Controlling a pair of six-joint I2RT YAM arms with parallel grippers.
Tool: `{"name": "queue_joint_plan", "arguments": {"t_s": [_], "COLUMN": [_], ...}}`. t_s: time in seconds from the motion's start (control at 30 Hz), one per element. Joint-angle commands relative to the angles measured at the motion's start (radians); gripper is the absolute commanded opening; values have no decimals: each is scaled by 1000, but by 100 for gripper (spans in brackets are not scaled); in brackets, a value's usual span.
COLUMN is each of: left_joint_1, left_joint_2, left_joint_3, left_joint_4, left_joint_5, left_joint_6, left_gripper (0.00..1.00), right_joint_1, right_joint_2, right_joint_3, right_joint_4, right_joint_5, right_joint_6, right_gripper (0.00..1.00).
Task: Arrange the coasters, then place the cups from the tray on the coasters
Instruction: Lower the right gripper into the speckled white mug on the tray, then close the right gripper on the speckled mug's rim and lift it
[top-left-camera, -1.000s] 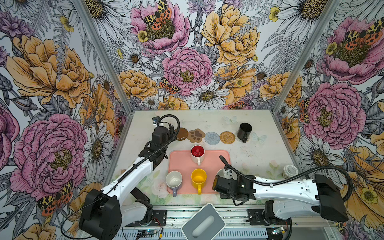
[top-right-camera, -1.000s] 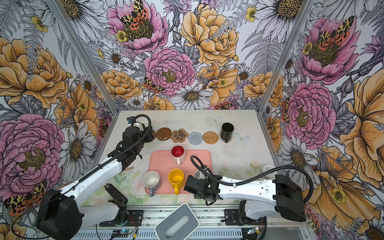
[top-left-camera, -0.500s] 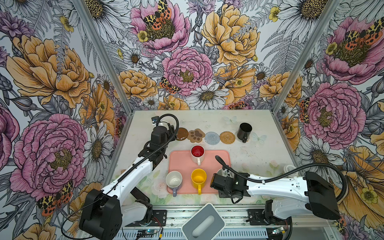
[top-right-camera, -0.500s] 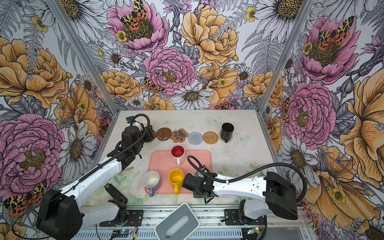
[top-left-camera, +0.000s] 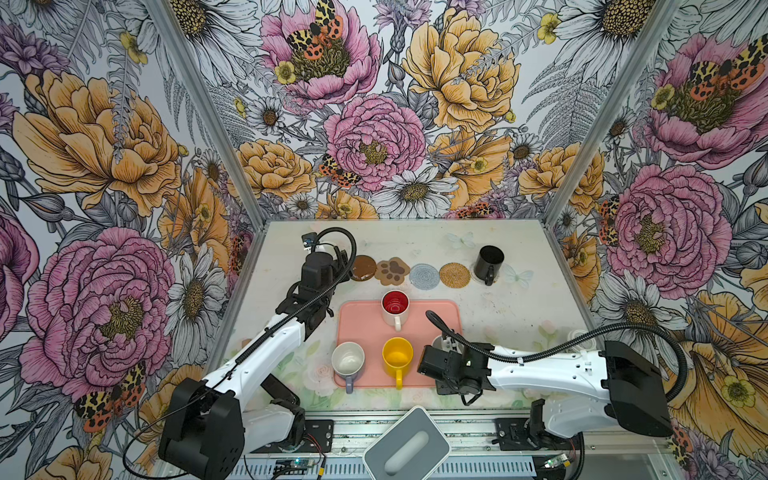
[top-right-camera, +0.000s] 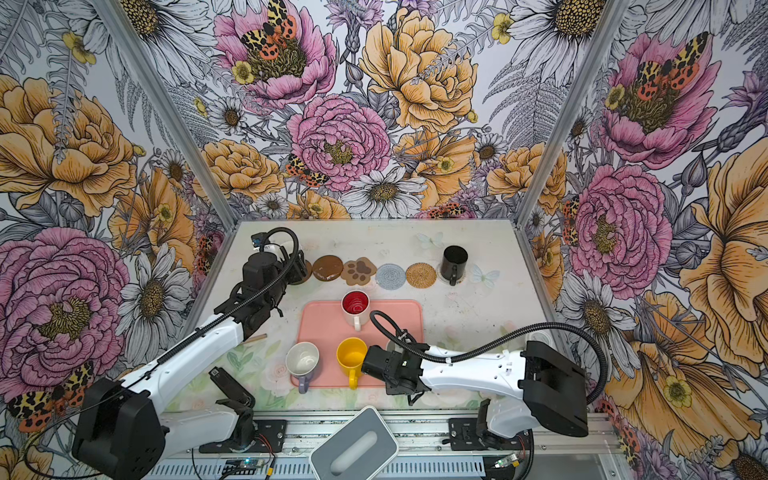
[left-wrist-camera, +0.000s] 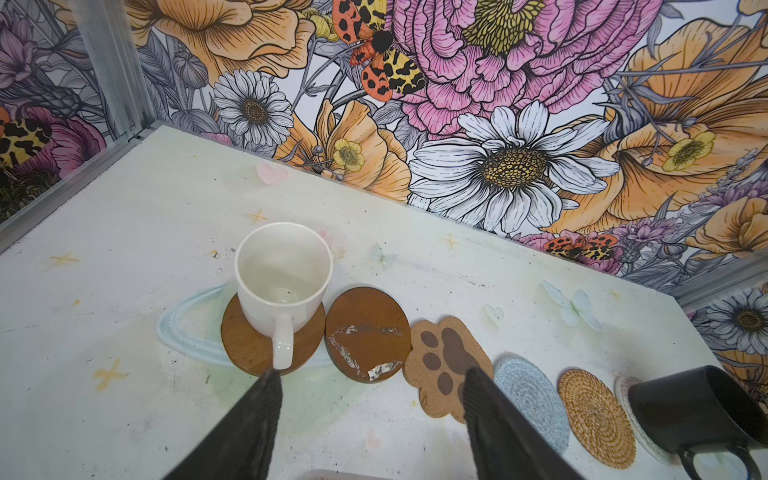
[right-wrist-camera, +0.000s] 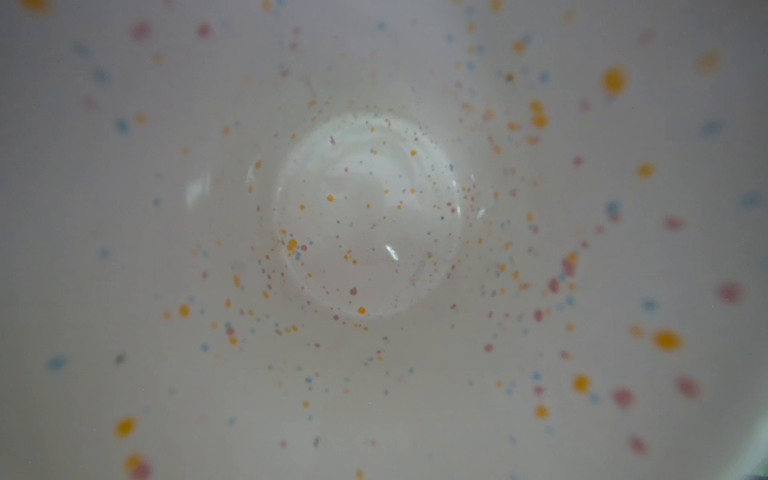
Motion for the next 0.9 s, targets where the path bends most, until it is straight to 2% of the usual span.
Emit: {"name": "queue_joint_plan", "arguments": {"t_s": [0.0, 0.23, 0.87], "left_joint_1": [9, 14, 27], "left_joint_2": [5, 0, -13], "left_joint_3": [-17, -20, -28], "left_joint_4": [24, 21, 18], "left_joint_5": [25, 25, 21], "left_joint_6": [-10, -10, -10], "left_gripper": [71, 71, 71], "right_joint_1": [-6, -6, -8], "right_joint_2": [13, -6, -37], "right_joint_3": [36, 70, 88], "right_joint_4": [32, 31, 13], "right_joint_5": [12, 58, 131], "right_joint_6": [-26, -78, -105], "right_gripper": [0, 0, 0]}}
